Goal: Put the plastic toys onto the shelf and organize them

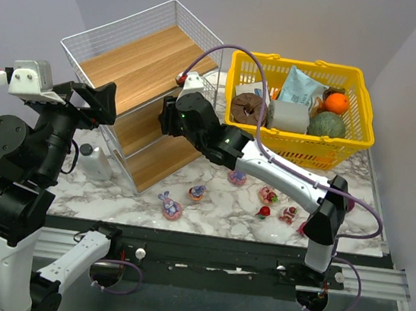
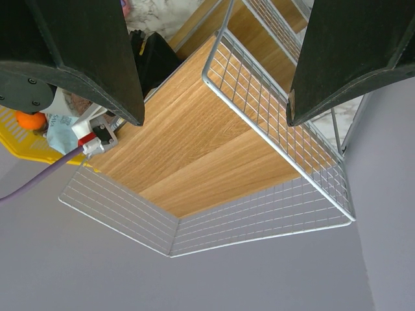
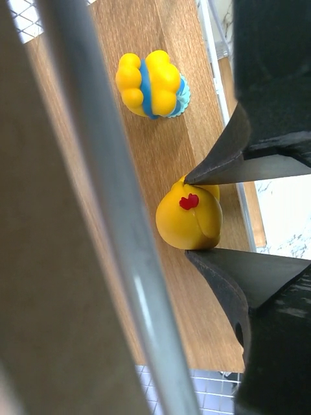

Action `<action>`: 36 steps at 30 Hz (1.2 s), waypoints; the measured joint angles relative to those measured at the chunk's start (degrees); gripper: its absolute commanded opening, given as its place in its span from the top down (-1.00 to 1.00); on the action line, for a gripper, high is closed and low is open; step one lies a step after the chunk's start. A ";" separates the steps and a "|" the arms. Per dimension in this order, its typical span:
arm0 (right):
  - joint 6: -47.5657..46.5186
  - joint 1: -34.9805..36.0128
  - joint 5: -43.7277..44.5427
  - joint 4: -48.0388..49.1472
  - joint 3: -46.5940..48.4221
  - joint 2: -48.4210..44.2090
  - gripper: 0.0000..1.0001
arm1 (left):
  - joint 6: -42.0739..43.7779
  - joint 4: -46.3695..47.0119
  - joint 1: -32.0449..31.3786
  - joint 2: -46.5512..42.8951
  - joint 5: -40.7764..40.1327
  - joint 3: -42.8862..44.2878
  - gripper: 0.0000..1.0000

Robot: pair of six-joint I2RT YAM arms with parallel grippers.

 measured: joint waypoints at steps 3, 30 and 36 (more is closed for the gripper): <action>0.13 0.02 0.48 -0.26 0.39 0.26 -0.18 | 0.09 0.00 0.00 0.00 -0.04 0.00 -0.98; 0.61 0.02 -3.74 -3.98 -0.96 -2.56 -0.56 | 0.09 -0.04 0.00 -0.17 -0.20 0.00 -0.98; 1.16 0.13 -4.20 -3.48 -10.21 -10.27 -0.56 | -0.22 -0.33 0.00 -0.35 -0.17 0.00 -0.98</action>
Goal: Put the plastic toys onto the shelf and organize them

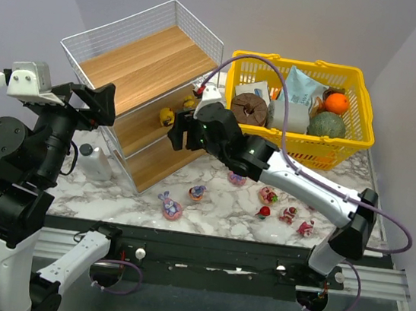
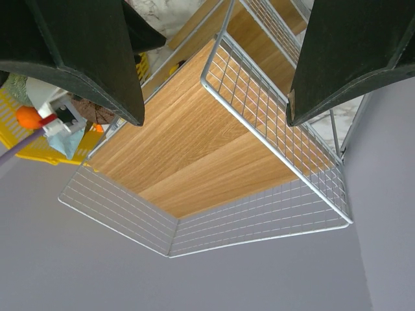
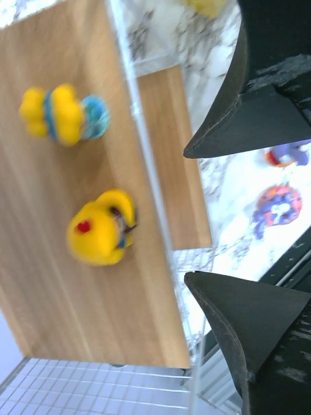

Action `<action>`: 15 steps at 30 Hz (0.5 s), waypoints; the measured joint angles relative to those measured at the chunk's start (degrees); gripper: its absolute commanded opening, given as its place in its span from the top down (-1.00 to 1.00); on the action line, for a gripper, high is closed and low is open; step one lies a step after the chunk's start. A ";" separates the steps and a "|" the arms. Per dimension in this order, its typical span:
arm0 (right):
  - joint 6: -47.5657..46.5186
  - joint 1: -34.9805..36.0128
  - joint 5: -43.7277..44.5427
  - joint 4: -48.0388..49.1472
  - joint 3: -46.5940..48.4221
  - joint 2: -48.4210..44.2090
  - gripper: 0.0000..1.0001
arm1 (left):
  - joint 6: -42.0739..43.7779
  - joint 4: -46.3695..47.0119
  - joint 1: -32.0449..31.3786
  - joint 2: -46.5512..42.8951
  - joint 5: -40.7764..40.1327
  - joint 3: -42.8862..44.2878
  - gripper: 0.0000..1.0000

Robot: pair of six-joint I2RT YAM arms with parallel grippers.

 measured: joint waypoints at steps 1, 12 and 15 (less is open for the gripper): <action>0.24 0.02 0.26 0.00 -1.90 -1.86 -0.56 | -0.09 -0.09 0.00 0.00 0.00 0.00 -0.98; 6.97 -0.76 10.58 -4.02 -19.32 -19.17 -0.58 | -0.20 -0.11 0.00 -0.04 0.33 0.00 -0.98; 12.02 -2.51 13.09 -8.96 -27.36 -22.32 -0.58 | -0.37 -0.11 0.00 -0.15 0.70 0.00 -0.98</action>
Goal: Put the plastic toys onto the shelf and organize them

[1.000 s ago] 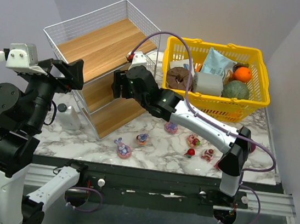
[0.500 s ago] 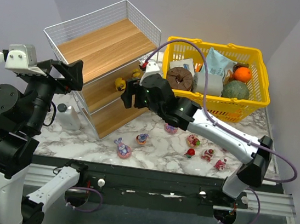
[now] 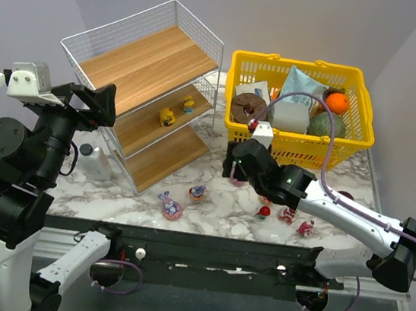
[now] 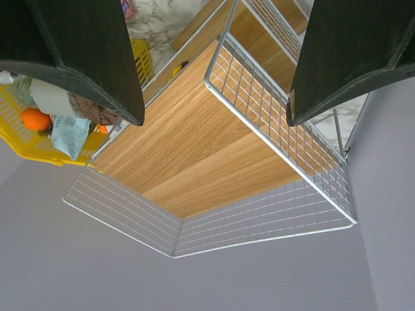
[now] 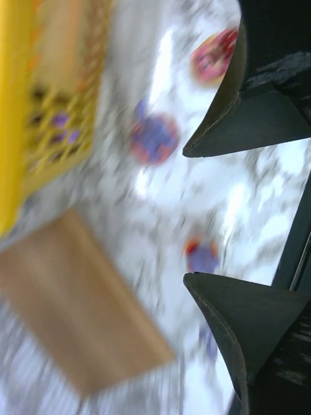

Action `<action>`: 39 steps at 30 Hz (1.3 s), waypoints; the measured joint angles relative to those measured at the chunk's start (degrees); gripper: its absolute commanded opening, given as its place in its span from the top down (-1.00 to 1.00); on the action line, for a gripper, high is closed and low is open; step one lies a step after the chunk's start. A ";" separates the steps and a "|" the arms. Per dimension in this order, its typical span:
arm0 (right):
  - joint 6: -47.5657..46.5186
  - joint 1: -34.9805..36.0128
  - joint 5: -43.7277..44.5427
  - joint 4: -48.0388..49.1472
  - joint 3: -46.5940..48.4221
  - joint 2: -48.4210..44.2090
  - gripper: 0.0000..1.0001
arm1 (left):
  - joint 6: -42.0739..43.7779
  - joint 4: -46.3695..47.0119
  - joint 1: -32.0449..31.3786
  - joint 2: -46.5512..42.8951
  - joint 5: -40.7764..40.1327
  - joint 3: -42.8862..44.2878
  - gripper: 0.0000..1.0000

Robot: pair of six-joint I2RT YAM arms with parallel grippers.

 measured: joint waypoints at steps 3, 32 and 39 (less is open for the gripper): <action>4.66 -2.10 1.44 -4.59 -8.33 -2.25 -0.56 | -0.17 0.00 0.00 0.00 0.24 0.00 -0.98; 19.02 -4.74 -1.36 -7.69 -32.96 -10.71 -0.29 | -1.62 -0.02 -0.39 0.13 2.45 -1.95 -0.98; 18.45 -5.92 -2.84 -4.66 -33.16 -6.38 -0.06 | -0.98 -0.04 -0.76 0.13 2.36 -1.66 -0.98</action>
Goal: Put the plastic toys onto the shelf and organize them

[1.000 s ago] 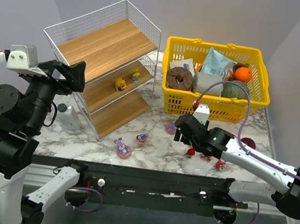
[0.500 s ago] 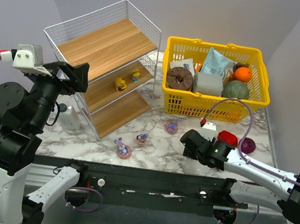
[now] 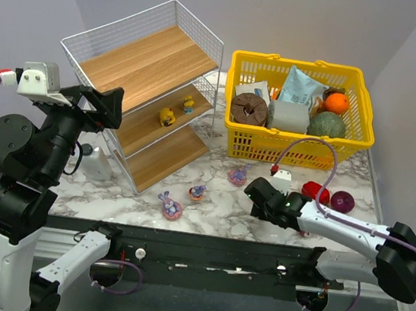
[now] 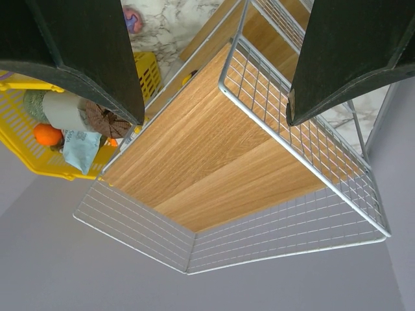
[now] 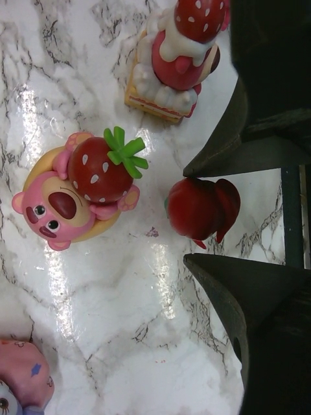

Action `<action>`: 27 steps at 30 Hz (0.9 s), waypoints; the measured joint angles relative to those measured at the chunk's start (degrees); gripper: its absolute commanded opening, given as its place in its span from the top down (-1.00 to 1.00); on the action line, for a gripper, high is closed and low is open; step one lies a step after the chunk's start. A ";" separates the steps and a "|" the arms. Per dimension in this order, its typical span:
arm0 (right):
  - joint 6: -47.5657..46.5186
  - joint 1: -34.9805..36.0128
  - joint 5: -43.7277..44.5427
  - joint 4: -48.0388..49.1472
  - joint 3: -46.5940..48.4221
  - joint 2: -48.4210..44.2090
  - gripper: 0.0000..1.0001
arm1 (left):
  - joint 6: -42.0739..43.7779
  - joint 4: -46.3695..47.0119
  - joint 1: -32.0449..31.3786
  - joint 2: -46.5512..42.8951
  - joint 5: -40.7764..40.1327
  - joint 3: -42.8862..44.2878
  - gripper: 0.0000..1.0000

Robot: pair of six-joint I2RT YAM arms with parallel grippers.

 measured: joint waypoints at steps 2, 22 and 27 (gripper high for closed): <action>-0.46 -0.13 -0.22 0.76 0.00 0.70 0.09 | 0.13 -0.02 -0.09 -0.02 -0.04 0.02 -0.98; -9.77 5.33 -4.37 6.10 14.14 13.97 0.52 | 1.46 -0.39 -0.74 0.00 -1.64 0.61 -0.98; -10.71 9.77 -4.35 5.77 19.91 20.24 0.50 | 1.46 -0.42 -0.74 0.04 -1.86 0.66 -0.98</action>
